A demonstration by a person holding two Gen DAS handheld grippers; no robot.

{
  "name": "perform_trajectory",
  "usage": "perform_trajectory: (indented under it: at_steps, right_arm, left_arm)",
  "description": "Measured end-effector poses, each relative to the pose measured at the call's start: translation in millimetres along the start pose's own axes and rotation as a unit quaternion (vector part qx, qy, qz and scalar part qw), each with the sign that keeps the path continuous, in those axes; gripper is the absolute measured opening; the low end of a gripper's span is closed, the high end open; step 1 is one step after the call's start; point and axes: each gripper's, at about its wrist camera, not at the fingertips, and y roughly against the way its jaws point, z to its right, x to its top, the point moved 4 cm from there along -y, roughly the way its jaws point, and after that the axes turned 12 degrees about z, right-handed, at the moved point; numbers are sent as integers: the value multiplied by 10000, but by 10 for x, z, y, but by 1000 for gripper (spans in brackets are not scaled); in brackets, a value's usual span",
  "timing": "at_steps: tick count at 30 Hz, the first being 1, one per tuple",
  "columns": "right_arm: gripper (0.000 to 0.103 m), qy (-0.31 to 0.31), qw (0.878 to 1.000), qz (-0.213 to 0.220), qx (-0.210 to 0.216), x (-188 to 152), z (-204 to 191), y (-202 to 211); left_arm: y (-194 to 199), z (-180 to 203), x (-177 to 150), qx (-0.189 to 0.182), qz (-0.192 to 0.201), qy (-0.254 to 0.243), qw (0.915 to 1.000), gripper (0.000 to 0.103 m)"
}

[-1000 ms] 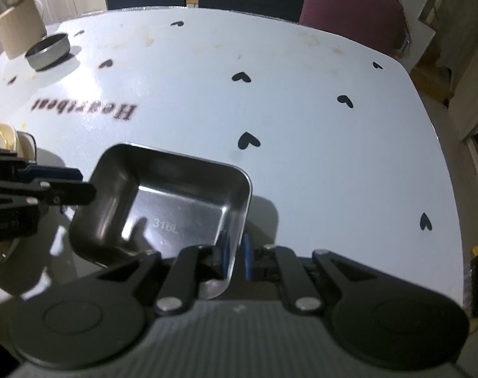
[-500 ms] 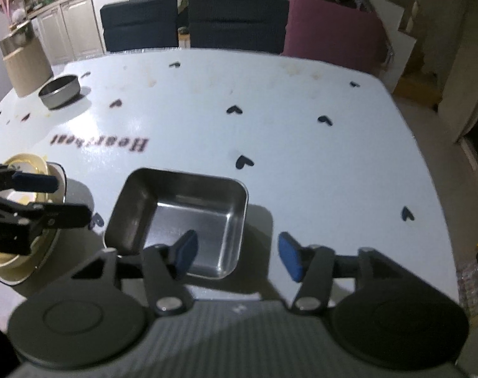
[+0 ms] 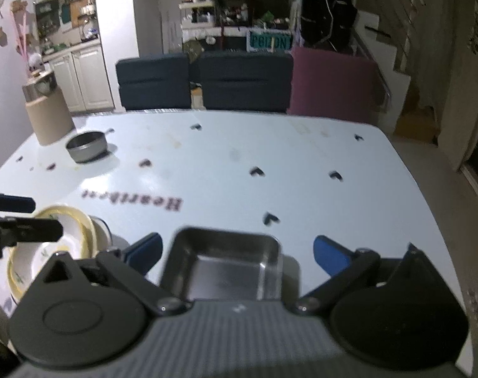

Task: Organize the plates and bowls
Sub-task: 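Move both grippers toward the small round steel bowl, then close both grippers on the rim of the small round steel bowl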

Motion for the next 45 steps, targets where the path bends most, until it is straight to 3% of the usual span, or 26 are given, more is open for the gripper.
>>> perform_trajectory:
  at_steps: [10,17,22,25,30,33,36,40,43,45]
  right_arm:
    - [103,-13,9981,309,526,399,-765,-345]
    - [103,415,9974,137,578,629,-1290,-709]
    - [103,719,9935,683,561,811,-1601,-987]
    - [103,519,9926,780,778,925,-1707,-1244]
    - [103,-410,9929,294,1073,1072,-1821,-1833]
    - [103,-535,9939,188,949,1114,-1929,-2169]
    - [102,-554,9953,-58,786,1123,-2034,-2467]
    - [67,-761,9923,-399,887,1129,-2174,-2842]
    - [50,-798,9912,-541,912,1083,-2239,-3040]
    - [46,-840,9906,-594,905,1058,-2281,-3147]
  left_arm:
    - [211,-880,281,710,280,338,9965,103]
    - [116,-1552,380,1331,223,568,9892,103]
    - [-74,-2018,462,1448,235,1010,9840,103]
    - [-228,-2243,538,1557,310,1088,9813,103]
    - [-584,-2556,640,1655,328,1565,9732,103]
    - [-823,-2647,722,1525,343,1741,9722,96]
    - [-1084,-2693,804,1400,232,1699,9752,76]
    - [-1411,-2769,804,1292,43,1839,9744,53]
    - [-1617,-2806,776,1265,-178,1889,9736,48]
    - [-1722,-2808,769,1315,-342,1820,9739,42]
